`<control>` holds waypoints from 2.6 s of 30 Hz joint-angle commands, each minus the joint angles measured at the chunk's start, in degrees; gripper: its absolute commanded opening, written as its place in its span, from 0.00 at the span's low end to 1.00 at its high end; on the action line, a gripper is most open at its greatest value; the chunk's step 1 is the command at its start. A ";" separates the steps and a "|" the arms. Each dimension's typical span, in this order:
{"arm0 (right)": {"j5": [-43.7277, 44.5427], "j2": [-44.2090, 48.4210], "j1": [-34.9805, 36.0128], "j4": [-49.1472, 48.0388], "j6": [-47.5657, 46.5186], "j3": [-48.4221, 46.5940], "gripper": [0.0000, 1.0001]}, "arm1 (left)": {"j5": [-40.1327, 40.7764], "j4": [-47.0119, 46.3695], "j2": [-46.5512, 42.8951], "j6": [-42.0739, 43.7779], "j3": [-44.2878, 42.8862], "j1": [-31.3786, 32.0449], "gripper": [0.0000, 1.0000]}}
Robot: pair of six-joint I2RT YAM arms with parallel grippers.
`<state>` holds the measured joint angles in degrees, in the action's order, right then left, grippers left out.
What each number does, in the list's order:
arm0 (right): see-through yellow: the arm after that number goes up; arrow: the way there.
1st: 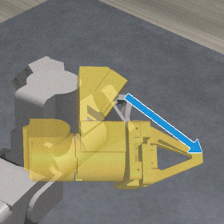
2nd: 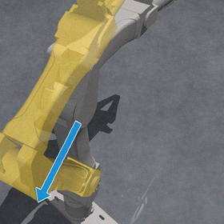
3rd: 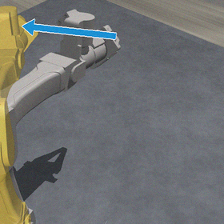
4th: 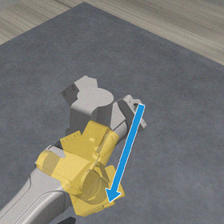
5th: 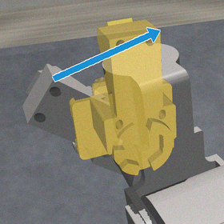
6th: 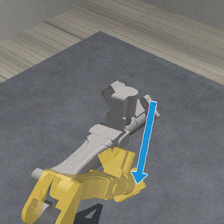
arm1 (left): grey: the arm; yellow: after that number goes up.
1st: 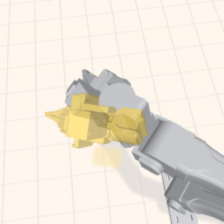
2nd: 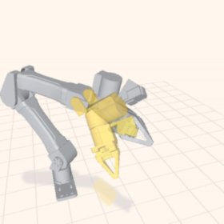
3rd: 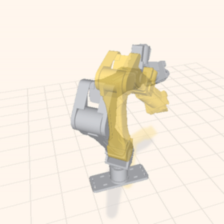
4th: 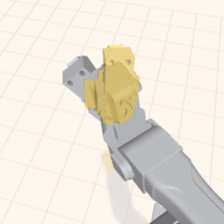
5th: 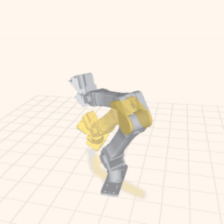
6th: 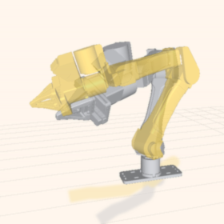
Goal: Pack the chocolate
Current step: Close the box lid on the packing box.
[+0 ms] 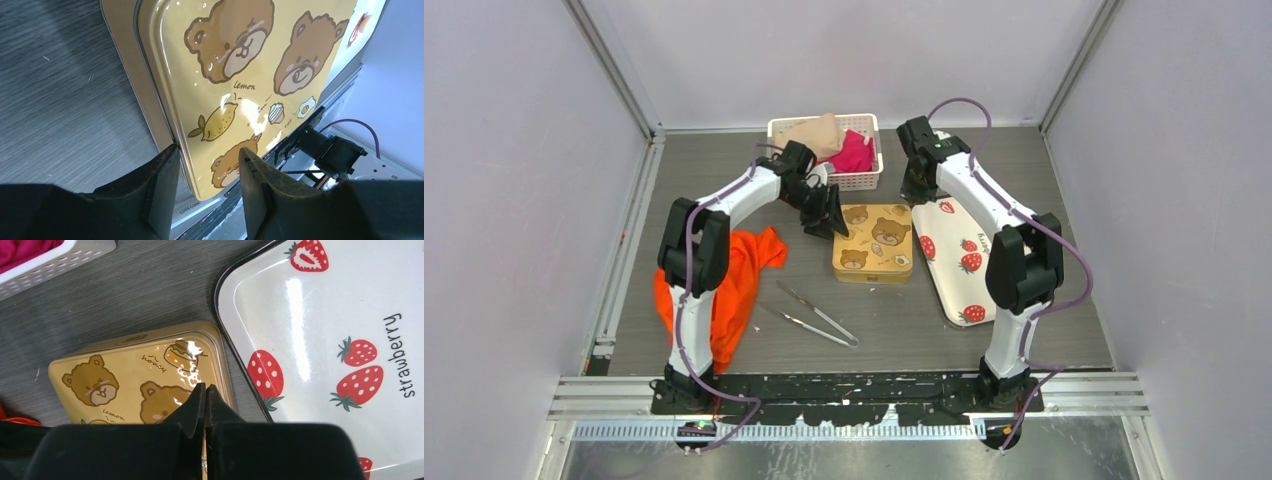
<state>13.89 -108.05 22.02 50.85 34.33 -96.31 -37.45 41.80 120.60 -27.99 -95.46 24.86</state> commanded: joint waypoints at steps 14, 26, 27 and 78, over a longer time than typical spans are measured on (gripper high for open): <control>0.73 0.78 0.57 -4.01 2.37 2.15 0.01 | -2.17 -0.20 0.42 1.01 -2.92 0.54 0.48; -0.45 9.52 0.57 -4.12 1.50 7.57 0.03 | -1.40 0.03 0.04 1.49 -2.50 0.49 0.47; -3.22 10.22 0.07 -5.76 0.99 9.68 0.08 | -1.33 0.14 -0.07 1.57 -2.41 0.46 0.47; -31.56 11.99 -7.90 -19.16 1.26 26.06 0.72 | -1.11 -4.76 -5.53 -0.66 5.88 -1.22 0.53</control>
<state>-15.77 -97.51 14.22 33.80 34.59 -70.28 -36.58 39.07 116.64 -28.29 -89.84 23.92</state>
